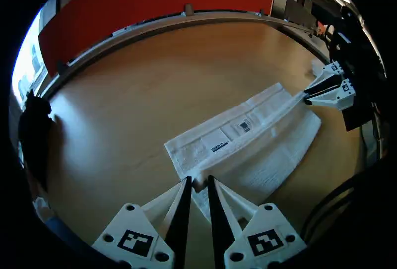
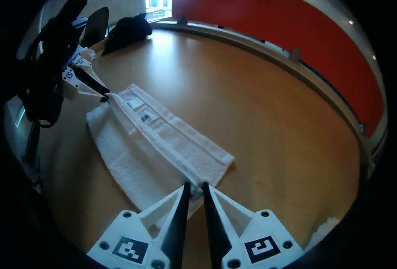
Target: Fold towel
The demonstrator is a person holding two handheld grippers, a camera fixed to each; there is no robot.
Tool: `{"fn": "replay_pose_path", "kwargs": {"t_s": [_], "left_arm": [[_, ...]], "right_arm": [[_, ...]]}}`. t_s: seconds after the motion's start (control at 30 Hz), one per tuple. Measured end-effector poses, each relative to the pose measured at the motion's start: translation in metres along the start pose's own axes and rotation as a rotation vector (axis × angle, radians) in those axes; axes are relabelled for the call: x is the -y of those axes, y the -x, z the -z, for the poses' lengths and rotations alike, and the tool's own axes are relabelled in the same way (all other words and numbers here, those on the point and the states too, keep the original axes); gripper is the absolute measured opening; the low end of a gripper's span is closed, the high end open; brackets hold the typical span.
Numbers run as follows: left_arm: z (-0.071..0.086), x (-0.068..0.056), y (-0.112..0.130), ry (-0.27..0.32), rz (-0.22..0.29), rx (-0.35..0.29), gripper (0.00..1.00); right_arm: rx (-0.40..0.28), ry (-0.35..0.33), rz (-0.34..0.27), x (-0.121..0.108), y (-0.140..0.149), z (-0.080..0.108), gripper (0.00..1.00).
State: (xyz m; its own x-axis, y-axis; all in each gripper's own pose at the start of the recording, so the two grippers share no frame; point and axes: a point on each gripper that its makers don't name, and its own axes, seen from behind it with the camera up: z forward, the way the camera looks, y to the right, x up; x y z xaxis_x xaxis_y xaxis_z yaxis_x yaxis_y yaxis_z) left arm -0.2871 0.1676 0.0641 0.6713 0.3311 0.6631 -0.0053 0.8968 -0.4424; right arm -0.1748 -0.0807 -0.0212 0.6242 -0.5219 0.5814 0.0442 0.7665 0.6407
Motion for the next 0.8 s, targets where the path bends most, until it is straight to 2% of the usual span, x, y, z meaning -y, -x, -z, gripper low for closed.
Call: {"fn": "replay_pose_path", "kwargs": {"t_s": [0.37, 0.47, 0.53, 0.67, 0.7, 0.73, 0.8], "left_arm": [[-0.004, 0.007, -0.003, -0.008, -0.034, -0.016, 0.37], [-0.003, 0.01, -0.006, -0.018, -0.036, -0.026, 0.4], [-0.002, 0.012, -0.008, -0.025, -0.035, -0.027, 0.54], [-0.001, 0.016, -0.008, -0.035, -0.031, -0.027, 0.73], [0.0, 0.016, -0.009, -0.037, -0.03, -0.028, 0.8], [0.0, 0.017, -0.009, -0.038, -0.029, -0.028, 0.88], [0.001, 0.018, -0.009, -0.043, -0.027, -0.029, 0.92]], "right_arm": [[-0.006, 0.04, -0.019, -0.012, -0.004, -0.005, 0.37], [-0.007, 0.05, -0.023, -0.015, -0.006, -0.005, 0.46], [-0.007, 0.057, -0.026, -0.017, -0.006, -0.005, 0.53], [-0.008, 0.066, -0.03, -0.019, -0.006, -0.005, 0.64], [-0.008, 0.068, -0.031, -0.02, -0.006, -0.004, 0.68], [-0.008, 0.07, -0.032, -0.02, -0.006, -0.004, 0.74], [-0.009, 0.076, -0.034, -0.021, -0.006, -0.004, 0.88]]}}
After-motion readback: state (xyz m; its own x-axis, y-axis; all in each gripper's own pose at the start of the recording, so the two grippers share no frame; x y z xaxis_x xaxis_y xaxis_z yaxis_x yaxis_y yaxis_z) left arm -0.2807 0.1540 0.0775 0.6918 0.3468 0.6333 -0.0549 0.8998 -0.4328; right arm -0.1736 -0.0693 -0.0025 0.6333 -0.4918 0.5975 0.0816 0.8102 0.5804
